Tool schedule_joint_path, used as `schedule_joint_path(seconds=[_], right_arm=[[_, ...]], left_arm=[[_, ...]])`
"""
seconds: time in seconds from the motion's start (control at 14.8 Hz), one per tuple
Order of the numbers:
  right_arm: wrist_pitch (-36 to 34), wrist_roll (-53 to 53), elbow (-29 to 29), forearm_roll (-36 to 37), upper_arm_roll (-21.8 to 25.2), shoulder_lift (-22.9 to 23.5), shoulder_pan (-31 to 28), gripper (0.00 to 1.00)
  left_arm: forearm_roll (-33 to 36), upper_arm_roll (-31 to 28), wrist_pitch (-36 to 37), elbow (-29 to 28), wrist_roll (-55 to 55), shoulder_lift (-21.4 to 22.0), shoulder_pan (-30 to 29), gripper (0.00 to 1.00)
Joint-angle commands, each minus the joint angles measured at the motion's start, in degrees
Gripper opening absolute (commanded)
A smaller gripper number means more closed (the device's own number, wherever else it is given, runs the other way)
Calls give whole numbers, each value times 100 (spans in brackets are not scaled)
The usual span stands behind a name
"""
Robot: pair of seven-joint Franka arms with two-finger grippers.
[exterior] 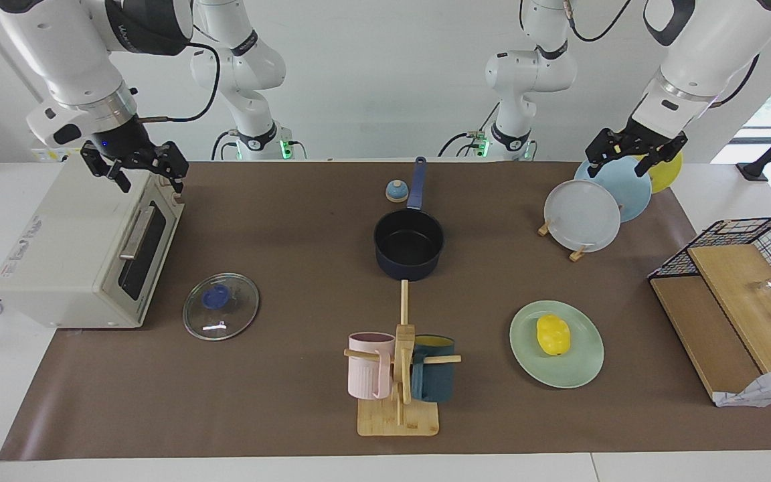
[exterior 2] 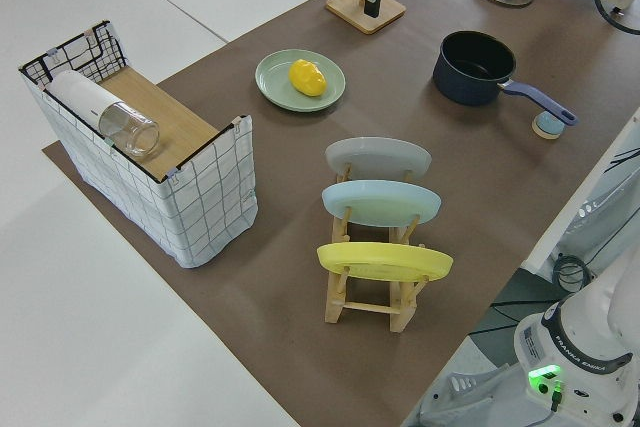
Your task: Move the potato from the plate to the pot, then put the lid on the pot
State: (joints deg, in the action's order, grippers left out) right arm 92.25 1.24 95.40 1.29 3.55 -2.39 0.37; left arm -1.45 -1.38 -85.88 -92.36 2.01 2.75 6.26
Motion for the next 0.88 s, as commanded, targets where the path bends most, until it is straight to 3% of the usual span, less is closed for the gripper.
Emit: schedule_joint_path(seconds=[0.0, 0.61, 0.81], right_arm=[[-223, -62, 5, -76, 40, -51, -55, 100], [-242, -36, -65, -76, 5, -42, 24, 100], [-208, -53, -13, -76, 5, -51, -19, 100]], left_arm=[[57, 15, -69, -159, -16, 138, -37, 100], [57, 15, -87, -159, 10, 138, -37, 100], [48, 24, -481, -159, 54, 94, -38, 100]])
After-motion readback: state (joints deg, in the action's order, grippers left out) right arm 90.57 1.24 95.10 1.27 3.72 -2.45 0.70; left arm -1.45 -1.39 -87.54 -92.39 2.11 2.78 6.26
